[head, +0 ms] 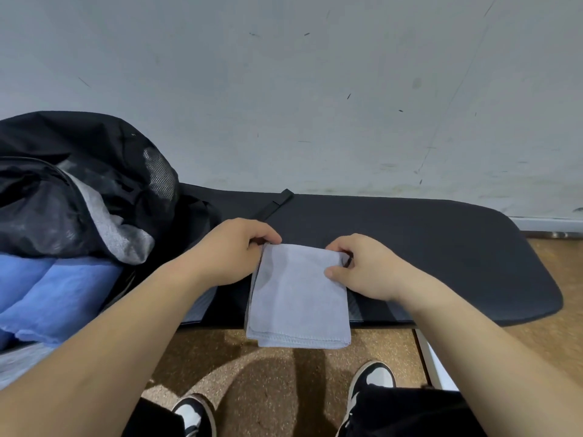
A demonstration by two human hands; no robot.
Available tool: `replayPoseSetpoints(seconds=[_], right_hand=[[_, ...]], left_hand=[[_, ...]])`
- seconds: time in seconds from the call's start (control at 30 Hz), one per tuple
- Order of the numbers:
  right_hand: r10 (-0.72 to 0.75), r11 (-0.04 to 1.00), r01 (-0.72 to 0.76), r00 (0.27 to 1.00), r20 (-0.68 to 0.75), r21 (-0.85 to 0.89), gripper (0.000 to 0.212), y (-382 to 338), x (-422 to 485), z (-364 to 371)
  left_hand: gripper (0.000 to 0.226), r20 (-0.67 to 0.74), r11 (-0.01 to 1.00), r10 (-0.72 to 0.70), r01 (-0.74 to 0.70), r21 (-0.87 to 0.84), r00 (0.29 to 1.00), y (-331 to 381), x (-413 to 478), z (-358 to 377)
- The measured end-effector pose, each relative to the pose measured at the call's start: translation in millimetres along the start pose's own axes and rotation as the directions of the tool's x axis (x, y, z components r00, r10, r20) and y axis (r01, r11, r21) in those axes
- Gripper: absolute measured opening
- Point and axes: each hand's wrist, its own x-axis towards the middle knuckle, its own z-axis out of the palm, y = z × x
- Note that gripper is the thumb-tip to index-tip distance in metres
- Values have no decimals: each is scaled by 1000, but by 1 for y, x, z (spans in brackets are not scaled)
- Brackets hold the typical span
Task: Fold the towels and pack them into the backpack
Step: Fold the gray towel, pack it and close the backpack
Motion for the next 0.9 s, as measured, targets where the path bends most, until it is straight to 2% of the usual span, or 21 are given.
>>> replayPoseSetpoints(seconds=[0.03,0.1,0.27,0.47,0.53,0.6,0.67,0.73,0.8,0.9], right_hand=[[9,1000,-9,1000,-9,8,10,-1,1,1],[24,998,-22,999,-24,51,9,-2,1,2],[56,971,-39,996,-69,236,7,-7,-4,-2],[140,911,-94,986,-87,402,14,-6,-3,-5],[144,907,-93,985,-93,412,15,-6,-2,-4],[128,912,-76,986,-103,403,15,-7,-3,-2],[104,922,-47,986,-128,384,14,-8,-4,-1],[87,926,-22,984,-157,376,14,-8,-6,-3],[81,922,-8,982,-171,388,14,-9,-8,-5],[69,915,5,983,-167,403,14,-6,-12,-8]], left_hand=[[45,9,1000,-4,4,4,1000,-3,0,-1],[48,30,1000,7,-8,6,1000,-10,-1,-1],[18,14,995,52,-50,-81,999,-17,-1,-4],[14,-43,937,48,-60,-344,998,-5,-2,-6],[14,-14,951,38,-41,-306,999,-6,-2,-9],[33,18,976,-21,24,-217,1000,-13,0,-8],[47,32,968,-84,89,-235,996,-14,1,-7],[40,14,936,-88,88,-340,996,-8,3,-4],[24,23,926,-26,33,-377,999,3,0,-2],[19,98,978,78,-57,-198,992,9,-3,0]])
